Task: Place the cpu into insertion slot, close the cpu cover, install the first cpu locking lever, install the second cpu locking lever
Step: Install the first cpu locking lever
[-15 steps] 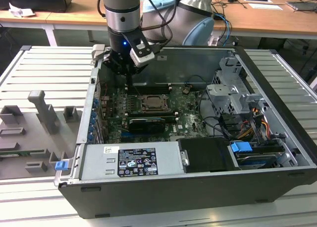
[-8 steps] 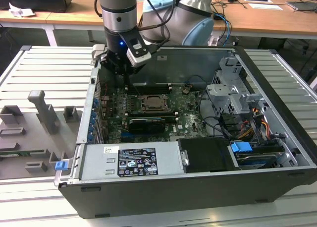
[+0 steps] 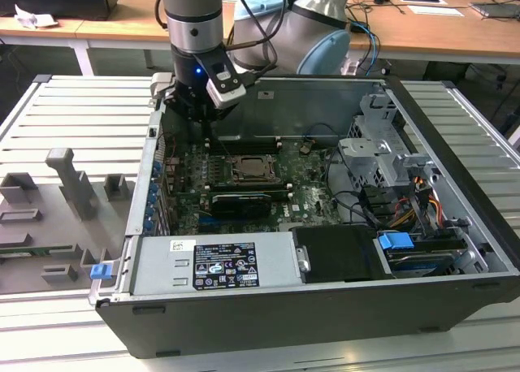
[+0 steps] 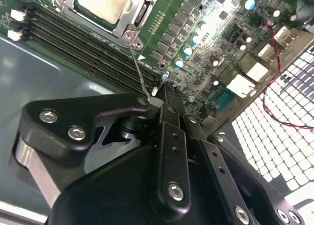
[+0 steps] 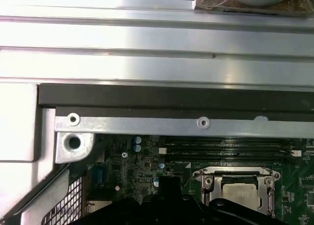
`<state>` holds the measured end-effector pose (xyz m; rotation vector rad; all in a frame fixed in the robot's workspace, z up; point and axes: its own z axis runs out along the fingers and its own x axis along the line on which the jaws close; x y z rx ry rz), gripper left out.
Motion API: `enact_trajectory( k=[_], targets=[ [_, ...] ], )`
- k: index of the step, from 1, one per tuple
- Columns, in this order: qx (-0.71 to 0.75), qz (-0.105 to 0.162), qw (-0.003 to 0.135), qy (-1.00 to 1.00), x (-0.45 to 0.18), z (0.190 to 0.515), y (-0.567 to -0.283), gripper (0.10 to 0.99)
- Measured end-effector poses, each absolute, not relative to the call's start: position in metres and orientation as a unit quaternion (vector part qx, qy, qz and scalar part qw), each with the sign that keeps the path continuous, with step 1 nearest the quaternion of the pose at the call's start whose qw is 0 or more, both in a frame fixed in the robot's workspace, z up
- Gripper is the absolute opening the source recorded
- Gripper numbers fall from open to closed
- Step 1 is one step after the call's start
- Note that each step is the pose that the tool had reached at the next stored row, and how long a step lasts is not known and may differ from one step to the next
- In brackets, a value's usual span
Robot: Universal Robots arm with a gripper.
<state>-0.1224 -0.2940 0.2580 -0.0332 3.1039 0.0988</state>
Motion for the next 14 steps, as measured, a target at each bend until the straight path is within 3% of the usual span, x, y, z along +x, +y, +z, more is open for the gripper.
enact_trajectory(
  k=[14],
  targets=[
    [-0.011, 0.031, 0.018, 0.999, -0.096, 0.256, -0.293, 0.106]
  ],
)
